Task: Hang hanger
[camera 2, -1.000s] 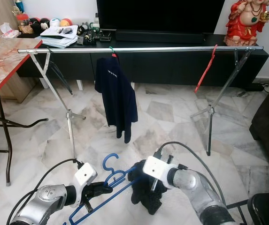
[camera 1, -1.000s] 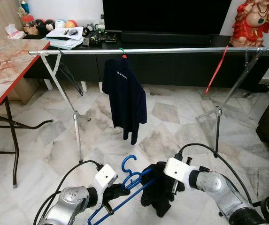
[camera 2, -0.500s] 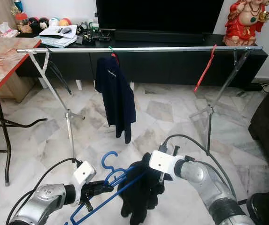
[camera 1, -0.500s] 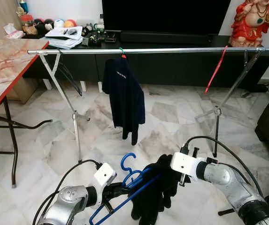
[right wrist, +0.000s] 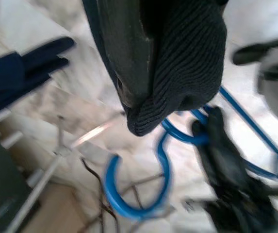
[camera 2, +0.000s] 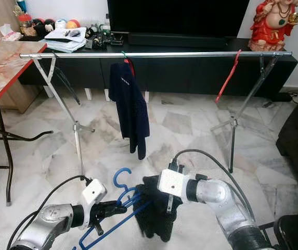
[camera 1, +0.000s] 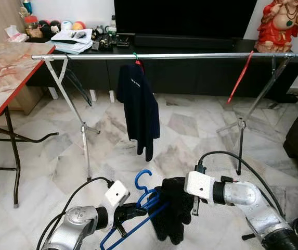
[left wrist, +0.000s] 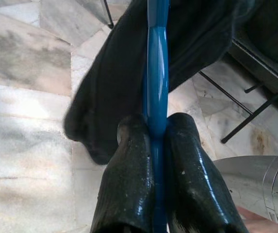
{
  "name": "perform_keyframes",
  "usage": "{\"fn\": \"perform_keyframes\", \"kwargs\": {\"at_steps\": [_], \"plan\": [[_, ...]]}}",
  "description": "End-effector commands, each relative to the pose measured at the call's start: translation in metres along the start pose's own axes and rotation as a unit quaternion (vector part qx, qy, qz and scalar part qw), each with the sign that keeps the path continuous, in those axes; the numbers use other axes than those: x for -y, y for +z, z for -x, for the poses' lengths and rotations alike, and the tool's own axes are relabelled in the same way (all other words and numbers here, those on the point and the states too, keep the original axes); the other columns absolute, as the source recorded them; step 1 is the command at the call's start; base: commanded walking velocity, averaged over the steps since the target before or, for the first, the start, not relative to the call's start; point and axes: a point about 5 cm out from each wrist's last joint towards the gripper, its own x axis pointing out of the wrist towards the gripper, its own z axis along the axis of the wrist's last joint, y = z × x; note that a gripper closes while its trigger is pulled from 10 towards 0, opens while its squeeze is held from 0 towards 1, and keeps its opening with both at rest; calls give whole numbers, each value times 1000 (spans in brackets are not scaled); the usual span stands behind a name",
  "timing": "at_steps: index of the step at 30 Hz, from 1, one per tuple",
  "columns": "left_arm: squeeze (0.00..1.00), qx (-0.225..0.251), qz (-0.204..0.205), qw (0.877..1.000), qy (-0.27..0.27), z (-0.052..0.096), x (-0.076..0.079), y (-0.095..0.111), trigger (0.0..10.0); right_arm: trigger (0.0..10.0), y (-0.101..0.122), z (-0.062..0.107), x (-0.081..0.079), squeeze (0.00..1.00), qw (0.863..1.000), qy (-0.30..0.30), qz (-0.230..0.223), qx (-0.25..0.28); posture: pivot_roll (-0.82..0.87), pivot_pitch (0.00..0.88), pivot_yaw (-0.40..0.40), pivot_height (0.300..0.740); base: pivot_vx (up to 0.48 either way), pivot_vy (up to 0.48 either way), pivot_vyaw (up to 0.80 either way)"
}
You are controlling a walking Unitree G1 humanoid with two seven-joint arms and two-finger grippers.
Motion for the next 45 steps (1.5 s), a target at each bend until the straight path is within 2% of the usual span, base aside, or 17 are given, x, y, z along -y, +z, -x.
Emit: {"fn": "perform_keyframes", "kwargs": {"at_steps": [1, 6, 7, 9, 10, 12, 15, 16, 23, 24, 26, 29, 33, 38, 39, 40, 45], "plan": [[0, 7, 6, 1000, 0, 0, 0, 2, 10000, 10000, 16, 4, 1, 0, 999, 16, -2, 42, -42, 87, -15, 740, 0, 0, 0], [0, 7, 5, 1000, 1, -1, 0, 2, 10000, 10000, 20, 8, -1, 0, 998, 31, -5, 46, -43, 85, -14, 740, 0, 0, 0], [0, 8, 5, 1000, 3, -2, 0, 3, 10000, 10000, -9, 10, 13, 0, 995, -38, 45, -77, -45, 84, -14, 740, 0, 0, 0], [0, 8, 5, 1000, 3, -2, 0, 3, 10000, 10000, -23, 13, 17, 0, 986, -55, 77, -139, -45, 84, -14, 740, 0, 0, 0], [0, 8, 4, 1000, 3, -2, 0, 3, 10000, 10000, -36, 19, 21, 0, 970, -69, 107, -207, -41, 83, -15, 740, 0, 0, 0], [0, 8, 4, 1000, 4, -2, 0, 3, 10000, 10000, -44, 25, 26, 0, 959, -92, 119, -241, -41, 83, -15, 740, 0, 0, 0], [0, 8, 5, 1000, 4, -1, 0, 3, 10000, 10000, -41, 27, 31, 0, 959, -119, 113, -230, -37, 83, -16, 740, 0, 0, 0], [0, 8, 6, 1000, 3, -1, 0, 2, 10000, 10000, -32, 24, 34, 0, 964, -137, 106, -201, -42, 83, -16, 740, 0, 0, 0], [0, 8, 7, 1000, 0, -2, 1, 2, 10000, 10000, -18, 8, 33, 0, 974, -140, 129, -127, -41, 82, -14, 740, 0, 0, 0], [0, 11, 7, 1000, 0, -3, 2, 3, 10000, 10000, -8, 3, 31, 0, 981, -133, 111, -85, -40, 81, -15, 740, 0, 0, 0], [0, 12, 7, 1000, 0, -3, 1, 4, 10000, 10000, -1, 1, 27, 0, 987, -117, 95, -56, -41, 80, -16, 740, 0, 0, 0], [0, 12, 5, 1000, 6, -3, 0, 4, 10000, 10000, 11, 1, 12, 0, 998, -46, 36, -1, -40, 79, -16, 740, 0, 0, 0], [0, 13, 6, 1000, 7, -3, 0, 4, 10000, 10000, 18, 5, 2, 0, 1000, 2, 9, 28, -44, 80, -17, 740, 0, 0, 0], [0, 14, 7, 1000, 7, -4, 1, 3, 10000, 10000, 6, 9, -2, 0, 999, 22, 36, -26, -49, 84, -18, 740, 0, 0, 0], [0, 15, 8, 1000, 8, -5, 1, 4, 10000, 10000, -22, 13, 11, 0, 981, -19, 115, -153, -50, 86, -19, 740, 0, 0, 0], [0, 15, 8, 1000, 8, -5, 1, 4, 10000, 10000, -27, 15, 13, 0, 975, -24, 134, -176, -49, 86, -19, 740, 0, 0, 0], [0, 18, 9, 1000, 11, -5, 1, 4, 10000, 10000, -26, 18, 27, 0, 967, -87, 144, -192, -43, 87, -19, 740, 0, 0, 0]]}}
